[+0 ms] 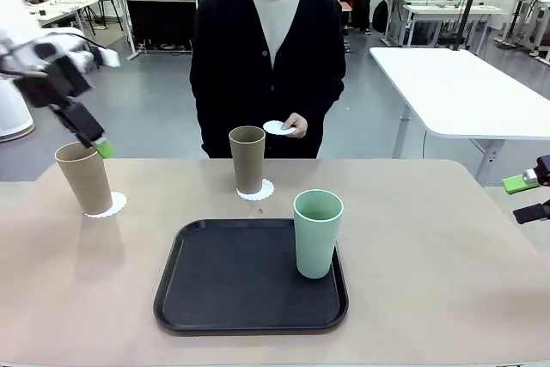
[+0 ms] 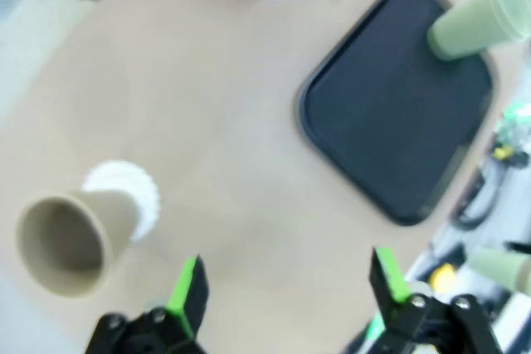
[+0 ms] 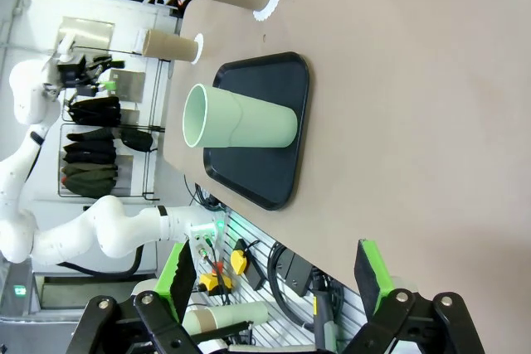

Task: Place coasters on the table and set cups on them.
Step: Take one Reusable plastic cup from the Flat Tray and place it on a coaster set by the human.

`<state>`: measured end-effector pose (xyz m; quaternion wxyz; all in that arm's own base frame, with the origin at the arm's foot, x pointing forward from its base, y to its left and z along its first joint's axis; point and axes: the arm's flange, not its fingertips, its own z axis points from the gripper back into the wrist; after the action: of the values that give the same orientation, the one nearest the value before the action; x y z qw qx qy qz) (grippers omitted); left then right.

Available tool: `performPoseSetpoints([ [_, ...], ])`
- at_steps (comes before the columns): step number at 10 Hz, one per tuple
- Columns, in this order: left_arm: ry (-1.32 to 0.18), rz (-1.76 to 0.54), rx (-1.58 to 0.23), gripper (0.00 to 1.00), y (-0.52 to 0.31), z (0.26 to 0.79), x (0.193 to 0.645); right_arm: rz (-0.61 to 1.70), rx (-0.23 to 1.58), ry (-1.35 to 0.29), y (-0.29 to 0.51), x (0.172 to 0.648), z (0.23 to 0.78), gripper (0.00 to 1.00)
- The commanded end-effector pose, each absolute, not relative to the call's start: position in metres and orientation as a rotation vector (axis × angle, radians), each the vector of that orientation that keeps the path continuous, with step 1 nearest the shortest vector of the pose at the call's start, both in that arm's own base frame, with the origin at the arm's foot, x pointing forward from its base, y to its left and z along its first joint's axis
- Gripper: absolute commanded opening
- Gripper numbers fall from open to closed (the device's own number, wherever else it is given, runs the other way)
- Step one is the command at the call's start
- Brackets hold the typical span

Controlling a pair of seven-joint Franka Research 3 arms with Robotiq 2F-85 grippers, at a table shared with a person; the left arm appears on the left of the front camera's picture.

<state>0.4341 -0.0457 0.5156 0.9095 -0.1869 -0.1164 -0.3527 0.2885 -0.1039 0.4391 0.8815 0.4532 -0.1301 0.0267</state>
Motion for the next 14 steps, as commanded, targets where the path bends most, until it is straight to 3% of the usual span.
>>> performPoseSetpoints([
  [1, -0.327, -0.577, -0.523, 1.00, -0.002, 0.527, 0.397, 0.057, 0.955, -0.275, -0.104, 0.289, 0.439, 1.00],
  [4, -0.315, -0.433, -0.914, 1.00, 0.086, 0.490, 0.424, 0.057, 0.955, -0.275, -0.104, 0.289, 0.439, 1.00],
  [8, -0.304, -0.405, -1.261, 1.00, 0.170, 0.438, 0.431, 0.057, 0.955, -0.275, -0.104, 0.289, 0.439, 1.00],
  [14, -0.305, -0.376, -1.329, 1.00, 0.217, 0.418, 0.412, 0.057, 0.955, -0.275, -0.104, 0.289, 0.439, 1.00],
])
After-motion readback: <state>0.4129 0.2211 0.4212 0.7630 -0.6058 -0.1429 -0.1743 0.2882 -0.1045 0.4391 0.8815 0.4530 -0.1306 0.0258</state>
